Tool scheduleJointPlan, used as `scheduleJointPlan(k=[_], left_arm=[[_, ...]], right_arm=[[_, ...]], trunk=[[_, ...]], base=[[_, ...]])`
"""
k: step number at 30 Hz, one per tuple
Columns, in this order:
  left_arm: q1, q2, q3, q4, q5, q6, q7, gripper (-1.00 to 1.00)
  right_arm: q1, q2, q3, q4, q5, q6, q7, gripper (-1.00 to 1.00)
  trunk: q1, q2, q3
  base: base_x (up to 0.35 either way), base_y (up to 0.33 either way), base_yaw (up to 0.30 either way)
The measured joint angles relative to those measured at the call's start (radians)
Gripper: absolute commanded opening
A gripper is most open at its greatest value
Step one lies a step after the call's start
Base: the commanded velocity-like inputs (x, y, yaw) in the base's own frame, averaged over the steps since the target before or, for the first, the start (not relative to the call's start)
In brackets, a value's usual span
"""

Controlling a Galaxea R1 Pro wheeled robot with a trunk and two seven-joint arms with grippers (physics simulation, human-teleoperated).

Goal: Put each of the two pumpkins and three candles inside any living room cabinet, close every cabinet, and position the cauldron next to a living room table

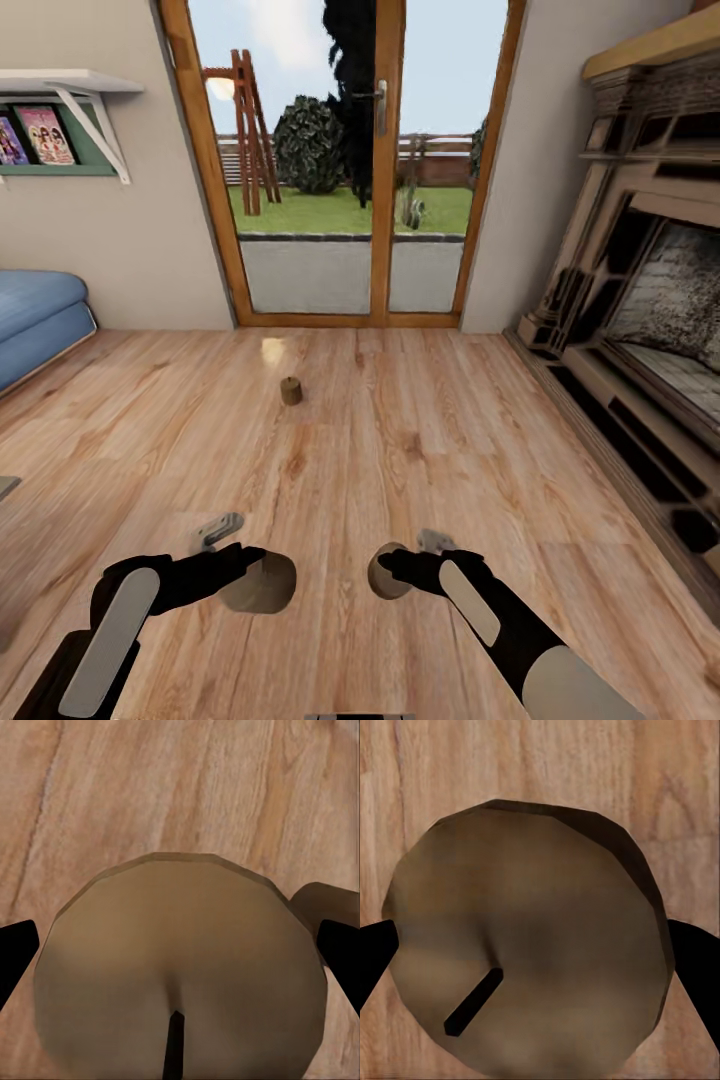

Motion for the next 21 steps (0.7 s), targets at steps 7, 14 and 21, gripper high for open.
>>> scheduleJointPlan(k=[7, 14, 21], left_arm=[[0.000, 0.000, -0.001, 0.001, 0.000, 0.000, 0.000, -1.00], [0.000, 0.000, -0.001, 0.001, 0.000, 0.000, 0.000, -1.00], [0.000, 0.000, -0.001, 0.000, 0.001, 0.000, 0.000, -1.00]], right_arm=[[0.000, 0.000, 0.000, 0.002, -0.001, -0.001, 0.002, -1.00], [0.000, -0.001, 0.000, 0.002, -0.001, -0.002, 0.007, -1.00], [0.000, -0.002, 0.000, 0.002, -0.001, -0.002, 0.009, -1.00]], trunk=[[-0.003, 0.002, 0.022], [-0.006, 0.003, 0.043], [-0.010, 0.005, 0.064]], base=[[-0.335, 0.000, -0.271], [-0.335, 0.000, -0.256], [-0.271, 0.000, -0.249]])
